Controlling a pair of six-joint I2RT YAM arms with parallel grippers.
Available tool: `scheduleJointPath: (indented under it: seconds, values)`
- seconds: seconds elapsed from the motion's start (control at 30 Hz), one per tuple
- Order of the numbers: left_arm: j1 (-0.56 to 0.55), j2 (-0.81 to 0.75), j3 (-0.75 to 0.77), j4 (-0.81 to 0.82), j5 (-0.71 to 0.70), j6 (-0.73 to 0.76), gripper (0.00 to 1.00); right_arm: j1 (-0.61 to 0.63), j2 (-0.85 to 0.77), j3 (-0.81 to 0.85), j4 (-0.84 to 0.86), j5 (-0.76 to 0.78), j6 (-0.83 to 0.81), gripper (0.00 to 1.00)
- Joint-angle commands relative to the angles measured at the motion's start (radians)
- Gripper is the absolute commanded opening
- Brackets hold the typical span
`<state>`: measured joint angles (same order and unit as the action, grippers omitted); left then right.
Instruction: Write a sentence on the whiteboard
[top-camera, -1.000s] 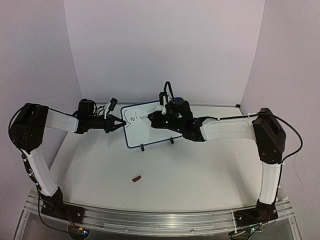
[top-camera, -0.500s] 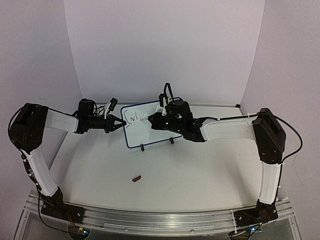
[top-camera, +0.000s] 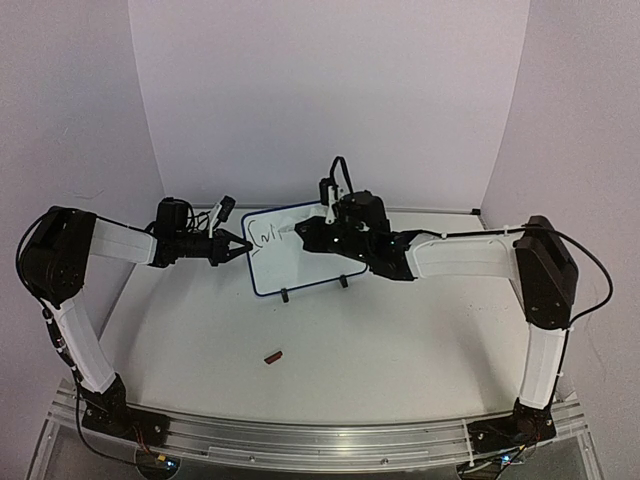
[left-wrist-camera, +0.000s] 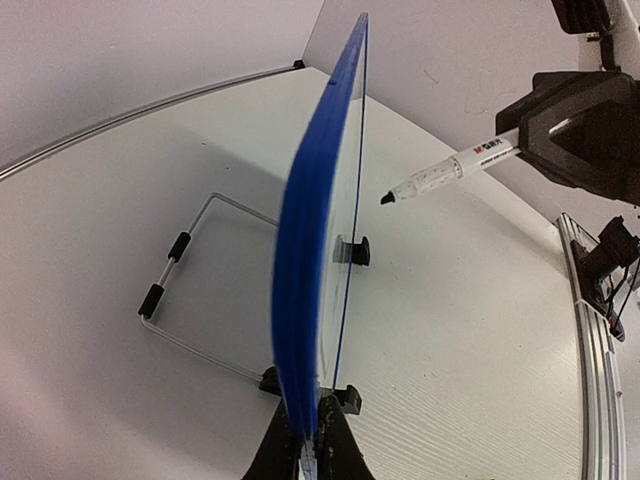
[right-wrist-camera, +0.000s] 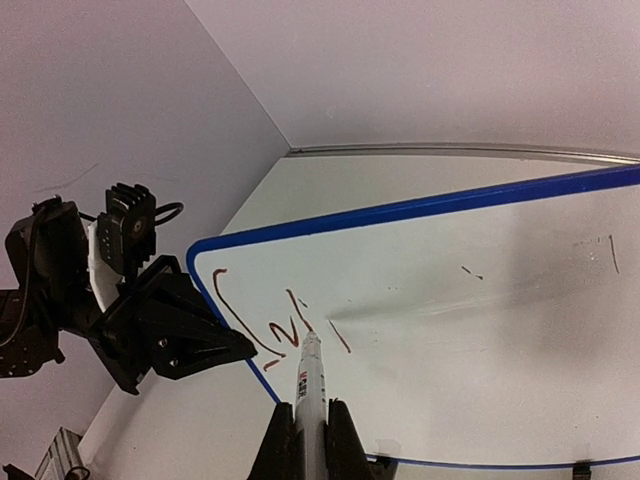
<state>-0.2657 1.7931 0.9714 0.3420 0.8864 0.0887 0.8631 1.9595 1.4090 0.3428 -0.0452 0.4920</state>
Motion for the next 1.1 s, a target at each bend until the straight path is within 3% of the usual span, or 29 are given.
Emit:
scheduleJointPath:
  seconds: [0.0, 1.07]
  values:
    - [-0.003, -0.011, -0.003, -0.051, -0.102, 0.048, 0.00, -0.002, 0.007, 0.068, 0.030, 0.009, -0.031, 0.00]
    - [-0.005, -0.006, 0.001, -0.054, -0.104, 0.048, 0.00, -0.002, 0.065, 0.109, -0.001, 0.064, -0.042, 0.00]
